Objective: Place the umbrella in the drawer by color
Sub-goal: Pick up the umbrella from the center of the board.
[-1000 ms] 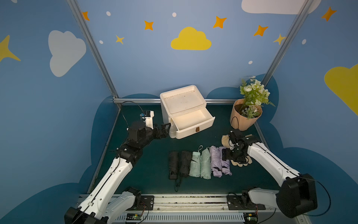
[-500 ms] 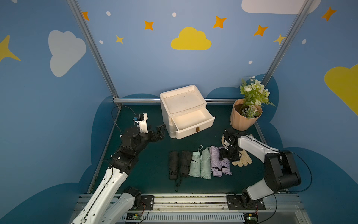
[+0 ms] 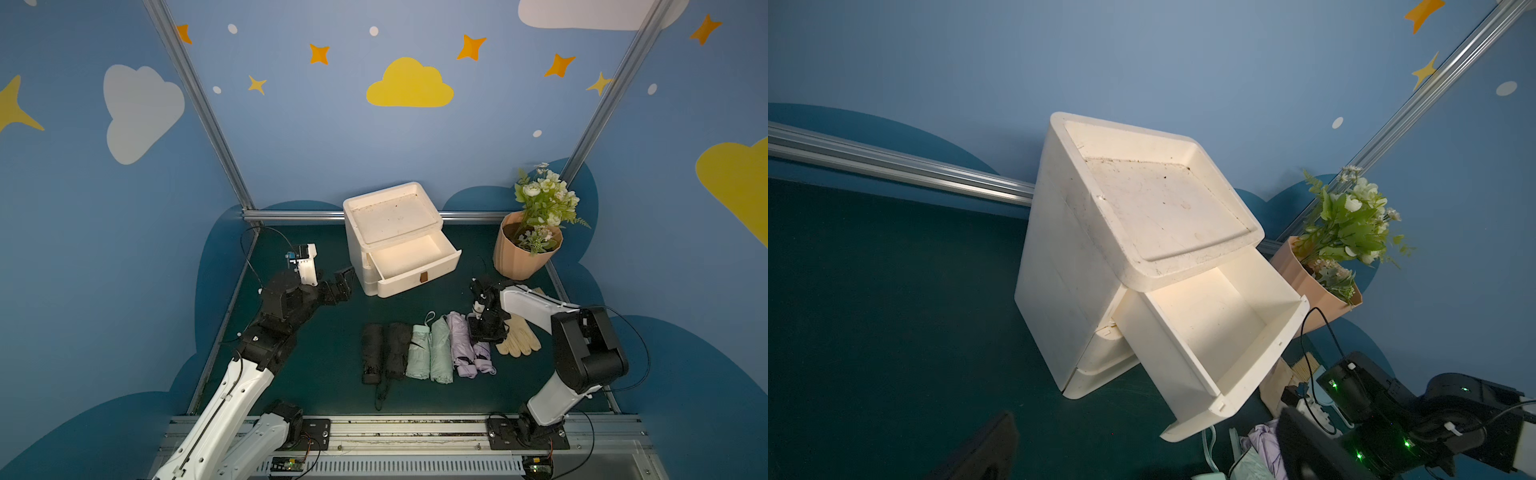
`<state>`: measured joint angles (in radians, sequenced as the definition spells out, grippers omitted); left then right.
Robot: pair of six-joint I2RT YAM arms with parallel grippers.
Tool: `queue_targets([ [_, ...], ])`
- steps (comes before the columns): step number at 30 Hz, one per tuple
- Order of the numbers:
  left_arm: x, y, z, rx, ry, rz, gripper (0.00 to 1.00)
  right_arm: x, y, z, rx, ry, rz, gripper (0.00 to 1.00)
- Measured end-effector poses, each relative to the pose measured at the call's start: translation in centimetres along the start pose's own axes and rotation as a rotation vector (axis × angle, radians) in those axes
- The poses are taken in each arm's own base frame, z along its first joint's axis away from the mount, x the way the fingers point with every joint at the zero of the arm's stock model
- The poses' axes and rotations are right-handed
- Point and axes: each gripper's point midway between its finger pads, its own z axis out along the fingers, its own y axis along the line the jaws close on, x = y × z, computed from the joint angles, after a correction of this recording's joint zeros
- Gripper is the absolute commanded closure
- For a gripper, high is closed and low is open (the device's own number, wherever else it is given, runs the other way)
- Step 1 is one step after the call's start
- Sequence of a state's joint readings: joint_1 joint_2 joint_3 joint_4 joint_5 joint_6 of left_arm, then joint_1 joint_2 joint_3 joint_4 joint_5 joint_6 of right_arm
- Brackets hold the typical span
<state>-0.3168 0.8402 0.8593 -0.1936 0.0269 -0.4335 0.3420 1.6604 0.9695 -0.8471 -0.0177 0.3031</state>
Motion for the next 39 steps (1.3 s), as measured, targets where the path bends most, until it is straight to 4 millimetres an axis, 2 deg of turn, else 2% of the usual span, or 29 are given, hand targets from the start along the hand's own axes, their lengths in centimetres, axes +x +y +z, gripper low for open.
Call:
queue_targets([
  [2, 0.0, -0.1, 0.0, 0.006, 0.002, 0.004, 0.0, 0.0, -0.1, -0.7, -0.01, -0.039, 0.001, 0.55],
  [5, 0.0, -0.6, 0.1, 0.031, 0.004, 0.006, 0.0, -0.1, -0.2, -3.2, -0.04, -0.136, 0.003, 0.55],
  [11, 0.6, -2.5, 0.6, 0.128, 0.036, 0.007, 0.01, -0.3, 1.1, -11.1, -0.176, -0.44, -0.039, 0.56],
  [15, 1.8, -5.1, 1.5, 0.217, 0.08, 0.01, 0.01, -0.1, 3.7, -17.5, -0.356, -0.694, -0.109, 0.56],
  [18, 2.9, -8.1, 2.3, 0.292, 0.129, 0.026, 0.01, 0.5, 5.9, -22.0, -0.504, -0.884, -0.173, 0.56],
  [21, 3.7, -11.7, 2.9, 0.379, 0.157, 0.046, 0.01, 1.4, 8.1, -25.0, -0.632, -0.994, -0.243, 0.57],
  [24, 4.1, -15.5, 3.6, 0.458, 0.182, 0.066, 0.02, 1.9, 10.1, -26.8, -0.707, -1.044, -0.304, 0.57],
  [30, 4.4, -22.2, 4.6, 0.57, 0.202, 0.105, 0.01, 2.6, 12.6, -27.2, -0.738, -1.064, -0.384, 0.57],
  [33, 5.3, -24.3, 4.9, 0.605, 0.222, 0.12, 0.02, 2.9, 13.4, -27.3, -0.737, -1.072, -0.416, 0.57],
  [39, 6.8, -26.8, 6.1, 0.632, 0.255, 0.16, 0.04, 3.1, 14.4, -27.1, -0.715, -1.086, -0.453, 0.57],
])
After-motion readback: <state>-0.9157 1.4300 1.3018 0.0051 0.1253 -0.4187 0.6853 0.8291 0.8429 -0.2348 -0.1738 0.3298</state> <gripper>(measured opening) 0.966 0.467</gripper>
